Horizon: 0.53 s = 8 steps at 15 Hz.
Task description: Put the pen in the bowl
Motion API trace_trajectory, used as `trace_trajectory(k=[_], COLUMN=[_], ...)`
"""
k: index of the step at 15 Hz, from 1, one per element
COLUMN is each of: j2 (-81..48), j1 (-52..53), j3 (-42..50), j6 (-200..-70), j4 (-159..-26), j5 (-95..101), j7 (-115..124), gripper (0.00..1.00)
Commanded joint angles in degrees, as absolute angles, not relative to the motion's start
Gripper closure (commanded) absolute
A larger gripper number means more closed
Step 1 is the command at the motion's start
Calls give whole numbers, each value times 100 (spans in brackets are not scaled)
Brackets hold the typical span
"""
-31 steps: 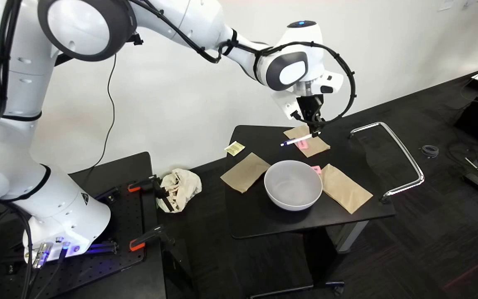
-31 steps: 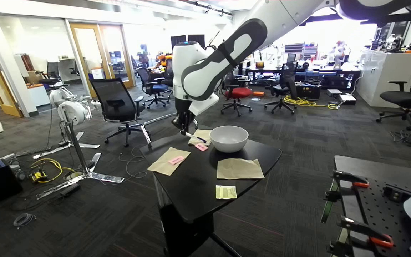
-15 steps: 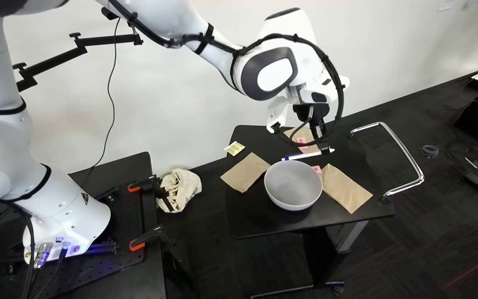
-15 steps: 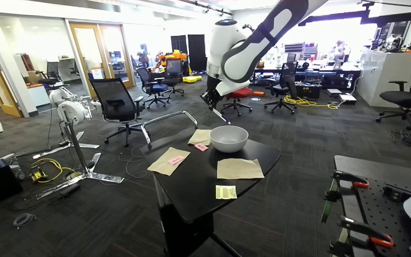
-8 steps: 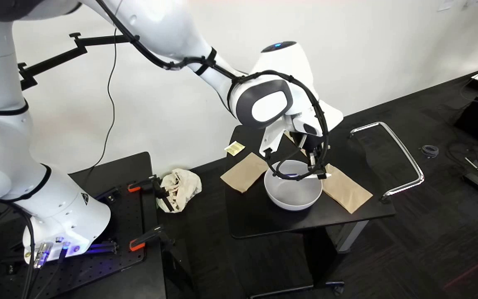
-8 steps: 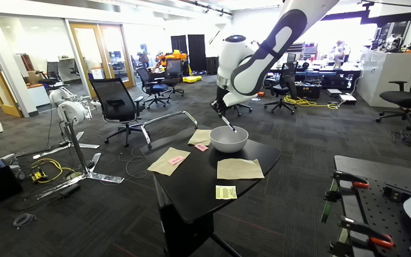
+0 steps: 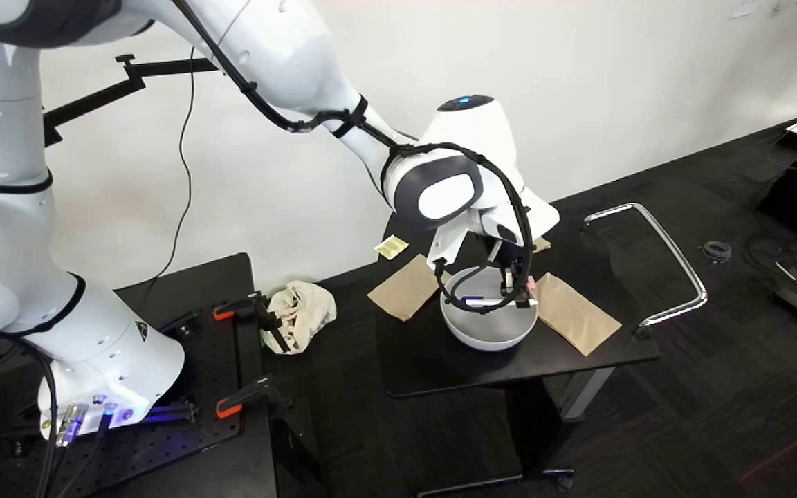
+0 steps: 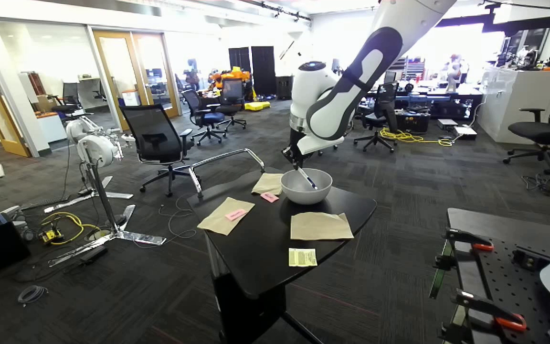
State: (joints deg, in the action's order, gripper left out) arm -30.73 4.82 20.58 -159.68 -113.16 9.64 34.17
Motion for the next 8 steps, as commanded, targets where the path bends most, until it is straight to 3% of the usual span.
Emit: trace_trajectory(k=[1,8], j2=[-3070,-2782], j1=[506,889], j3=[2022,2407], j6=[-16082,-16086], j4=[-11349,-11477], j5=[774,1030], j7=[3429,3632], gripper=[56,3])
